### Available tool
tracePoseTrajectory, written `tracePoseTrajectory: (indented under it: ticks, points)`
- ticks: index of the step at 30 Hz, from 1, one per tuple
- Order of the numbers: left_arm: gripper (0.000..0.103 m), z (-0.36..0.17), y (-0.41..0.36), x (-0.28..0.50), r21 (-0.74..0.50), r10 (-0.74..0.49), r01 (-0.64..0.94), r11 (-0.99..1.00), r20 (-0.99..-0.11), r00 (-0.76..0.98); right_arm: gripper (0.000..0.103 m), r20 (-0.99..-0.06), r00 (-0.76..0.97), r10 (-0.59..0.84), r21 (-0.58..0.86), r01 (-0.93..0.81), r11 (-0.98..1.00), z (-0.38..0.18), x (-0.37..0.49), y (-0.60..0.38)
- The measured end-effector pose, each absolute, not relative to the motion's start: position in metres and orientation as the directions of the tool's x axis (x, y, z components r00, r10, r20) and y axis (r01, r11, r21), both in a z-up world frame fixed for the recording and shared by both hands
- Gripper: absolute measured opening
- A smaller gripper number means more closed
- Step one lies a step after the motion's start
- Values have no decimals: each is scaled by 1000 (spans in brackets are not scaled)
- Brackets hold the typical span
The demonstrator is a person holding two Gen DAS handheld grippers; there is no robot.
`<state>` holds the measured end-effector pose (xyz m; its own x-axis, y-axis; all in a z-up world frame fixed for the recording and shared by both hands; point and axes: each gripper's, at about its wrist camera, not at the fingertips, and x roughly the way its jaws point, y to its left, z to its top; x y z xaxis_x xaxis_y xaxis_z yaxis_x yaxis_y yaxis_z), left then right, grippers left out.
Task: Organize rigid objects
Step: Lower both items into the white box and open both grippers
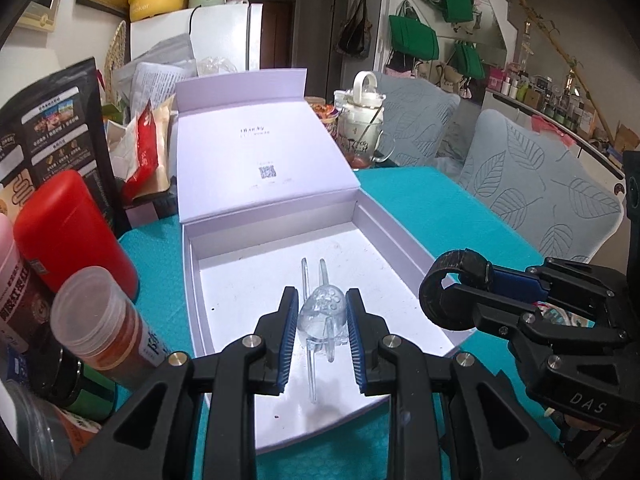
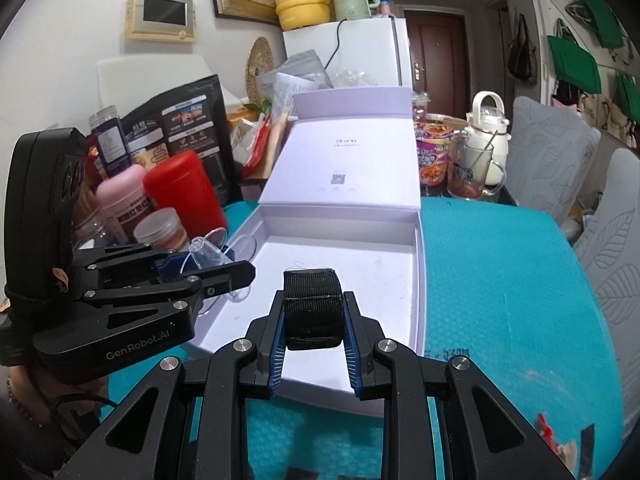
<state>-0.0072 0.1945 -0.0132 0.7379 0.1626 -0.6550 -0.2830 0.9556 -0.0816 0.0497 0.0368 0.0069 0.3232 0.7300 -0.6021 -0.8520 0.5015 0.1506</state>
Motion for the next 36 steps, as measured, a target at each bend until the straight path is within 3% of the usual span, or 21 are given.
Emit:
tracePoseTrajectory:
  ticks: [17, 26, 30, 36]
  points:
    - [24, -68, 214, 23, -52, 187, -364, 930, -785, 590, 25, -682, 323, 656, 95, -850, 518, -34, 67, 59]
    - [24, -74, 213, 28, -28, 207, -388, 921, -809, 550, 26, -712, 325, 622, 83, -841, 534, -44, 70, 61]
    - [24, -77, 215, 31, -60, 174, -390, 919, -826, 536, 37, -714, 341, 612, 75, -831, 552, -44, 71, 58]
    - [25, -77, 216, 32, -62, 173, -403, 913, -837, 520, 39, -712, 351, 608, 75, -823, 563, -41, 73, 54]
